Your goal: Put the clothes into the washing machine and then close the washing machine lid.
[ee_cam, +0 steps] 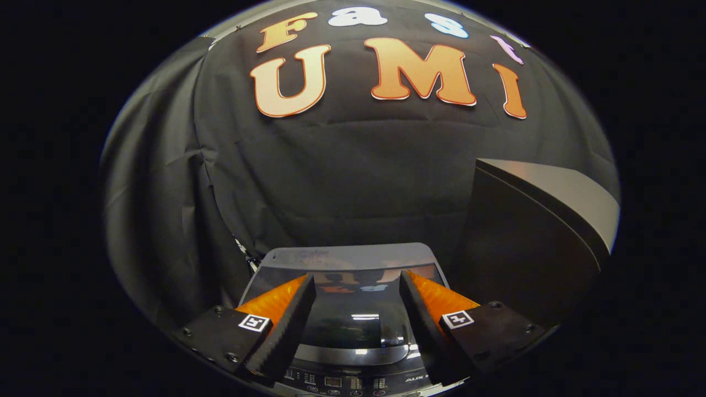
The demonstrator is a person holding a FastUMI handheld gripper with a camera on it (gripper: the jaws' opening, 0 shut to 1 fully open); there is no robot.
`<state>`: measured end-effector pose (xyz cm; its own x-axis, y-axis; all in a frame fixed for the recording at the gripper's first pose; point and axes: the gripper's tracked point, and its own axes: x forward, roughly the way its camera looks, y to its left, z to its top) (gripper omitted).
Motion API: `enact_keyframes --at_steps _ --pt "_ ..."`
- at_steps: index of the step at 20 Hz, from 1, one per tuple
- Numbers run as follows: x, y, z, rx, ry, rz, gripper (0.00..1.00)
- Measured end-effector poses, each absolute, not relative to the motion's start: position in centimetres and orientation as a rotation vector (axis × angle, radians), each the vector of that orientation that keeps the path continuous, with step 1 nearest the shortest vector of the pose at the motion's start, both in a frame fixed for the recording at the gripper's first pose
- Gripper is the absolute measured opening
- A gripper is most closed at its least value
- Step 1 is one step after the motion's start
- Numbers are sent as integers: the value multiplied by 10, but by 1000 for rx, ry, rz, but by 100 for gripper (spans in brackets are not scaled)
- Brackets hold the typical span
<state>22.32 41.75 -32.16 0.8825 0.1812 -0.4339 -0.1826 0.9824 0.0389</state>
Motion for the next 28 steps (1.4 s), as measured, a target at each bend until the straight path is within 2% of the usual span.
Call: enact_keyframes --at_steps 9,18,23,28 --pt "221 416 -308 -22 430 193 98" --pt "186 380 -165 41 188 244 98" --pt "159 326 -98 35 89 229 98" --pt "126 256 -58 27 30 171 98"
